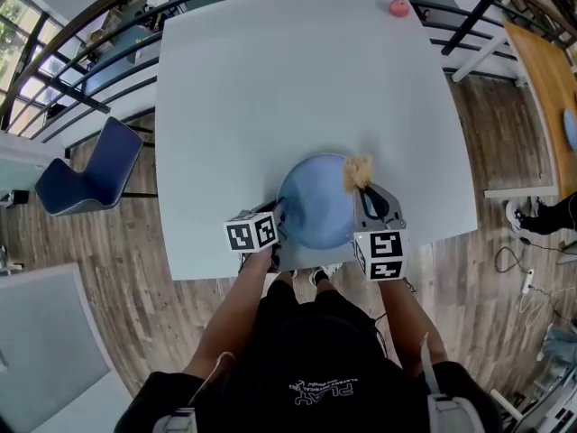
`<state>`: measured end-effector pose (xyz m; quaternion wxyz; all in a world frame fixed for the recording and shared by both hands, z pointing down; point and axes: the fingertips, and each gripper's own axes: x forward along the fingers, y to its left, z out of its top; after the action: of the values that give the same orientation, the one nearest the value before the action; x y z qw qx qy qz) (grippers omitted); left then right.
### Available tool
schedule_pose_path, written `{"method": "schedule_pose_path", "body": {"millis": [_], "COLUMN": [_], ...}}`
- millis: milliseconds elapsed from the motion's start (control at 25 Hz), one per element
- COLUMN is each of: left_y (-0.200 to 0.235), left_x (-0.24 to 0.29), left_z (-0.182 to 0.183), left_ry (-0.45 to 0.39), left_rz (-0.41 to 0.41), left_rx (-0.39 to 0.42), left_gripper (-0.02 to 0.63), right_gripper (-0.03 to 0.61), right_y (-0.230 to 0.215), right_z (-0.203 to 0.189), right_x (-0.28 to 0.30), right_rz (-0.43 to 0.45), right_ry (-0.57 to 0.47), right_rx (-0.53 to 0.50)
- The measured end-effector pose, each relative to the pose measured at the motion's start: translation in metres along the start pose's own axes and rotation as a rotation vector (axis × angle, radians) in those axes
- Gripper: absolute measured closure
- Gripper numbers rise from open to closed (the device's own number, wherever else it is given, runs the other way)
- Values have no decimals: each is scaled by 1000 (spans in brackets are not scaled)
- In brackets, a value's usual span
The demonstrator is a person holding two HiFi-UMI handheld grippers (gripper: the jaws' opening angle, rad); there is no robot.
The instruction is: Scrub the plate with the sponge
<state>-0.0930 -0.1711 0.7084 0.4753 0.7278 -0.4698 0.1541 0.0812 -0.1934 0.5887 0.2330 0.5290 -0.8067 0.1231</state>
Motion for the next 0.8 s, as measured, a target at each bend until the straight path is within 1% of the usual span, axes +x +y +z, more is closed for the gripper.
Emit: {"method": "schedule_pose_path", "body": {"millis": [160, 360, 600, 760, 800], "left_y": [4, 7, 10, 12, 12], "left_x": [7, 12, 18, 20, 21], "left_z": [-3, -10, -18, -22, -22], "left_ry": [11, 15, 41, 51, 52], "left_rz": [7, 46, 101, 121, 124], "left_rx": [-13, -36, -24, -24, -24], "left_gripper": [586, 586, 569, 561, 551], "right_gripper": [534, 534, 534, 534, 534], "right_y": [-5, -4, -6, -3, -3], "right_z": [-5, -4, -6, -6, -5], "right_x": [5, 5, 6, 8, 9], "right_rz": [-4, 2, 5, 14, 16], "right_ry": [8, 4, 7, 2, 1], "right_rx": [4, 14, 19, 22, 22]}}
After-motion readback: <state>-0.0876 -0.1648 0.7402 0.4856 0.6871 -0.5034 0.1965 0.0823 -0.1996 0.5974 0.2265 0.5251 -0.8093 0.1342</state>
